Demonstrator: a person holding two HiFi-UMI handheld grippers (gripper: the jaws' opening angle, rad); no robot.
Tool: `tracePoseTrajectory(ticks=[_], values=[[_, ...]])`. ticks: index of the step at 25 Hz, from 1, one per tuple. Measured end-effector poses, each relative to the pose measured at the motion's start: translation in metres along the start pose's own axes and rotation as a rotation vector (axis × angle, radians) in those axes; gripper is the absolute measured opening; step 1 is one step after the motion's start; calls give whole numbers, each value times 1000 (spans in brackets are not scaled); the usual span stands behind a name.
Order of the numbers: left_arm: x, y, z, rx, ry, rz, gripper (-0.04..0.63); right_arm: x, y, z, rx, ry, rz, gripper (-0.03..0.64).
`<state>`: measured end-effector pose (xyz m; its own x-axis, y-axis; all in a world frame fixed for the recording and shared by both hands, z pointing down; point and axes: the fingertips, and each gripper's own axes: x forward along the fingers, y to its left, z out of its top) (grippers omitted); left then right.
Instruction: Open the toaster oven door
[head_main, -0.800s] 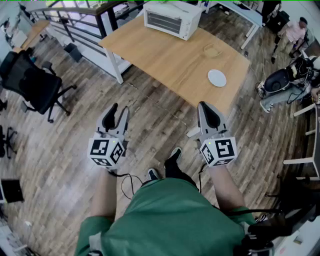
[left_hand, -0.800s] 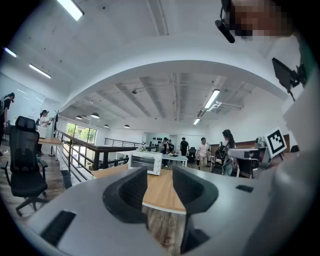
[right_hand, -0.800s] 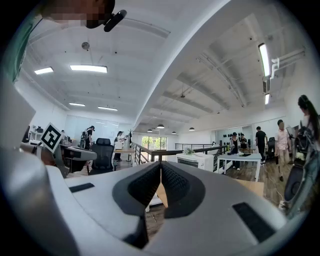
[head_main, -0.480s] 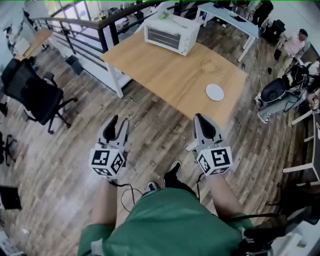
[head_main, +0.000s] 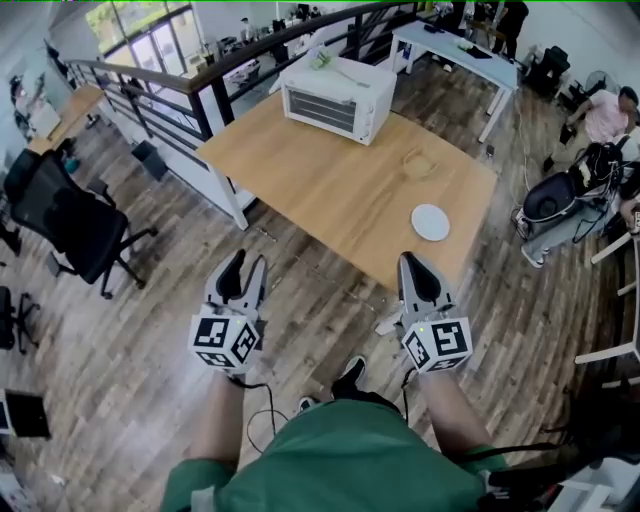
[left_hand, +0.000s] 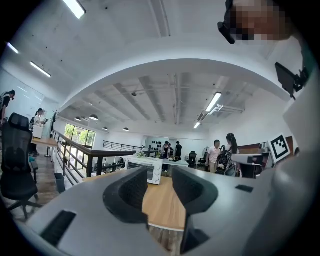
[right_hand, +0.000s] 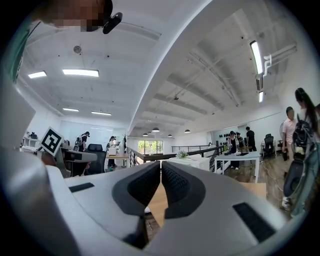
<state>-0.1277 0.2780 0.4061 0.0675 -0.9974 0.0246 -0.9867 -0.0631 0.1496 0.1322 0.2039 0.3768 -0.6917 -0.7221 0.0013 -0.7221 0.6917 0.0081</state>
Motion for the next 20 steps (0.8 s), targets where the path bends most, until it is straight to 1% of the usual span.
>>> tracePoseTrajectory(ticks=[5,9,11,16,20], values=[[63,-14,0,9,25,-22,166,31,-50,-9,40,3,-6,27],[107,-19,2,13,39,-23,166,56,-82,-17,74,14,2,27],[127,-22,4,-1,44,-17,163,66,-96,-17,81,19,13,26],[171,-23,-4,-73,48,-5,158,87,-127,-25,86,25,31,26],[206,-13,-8,-94,60,0,156,107,-147,-30,88,41,18,26]])
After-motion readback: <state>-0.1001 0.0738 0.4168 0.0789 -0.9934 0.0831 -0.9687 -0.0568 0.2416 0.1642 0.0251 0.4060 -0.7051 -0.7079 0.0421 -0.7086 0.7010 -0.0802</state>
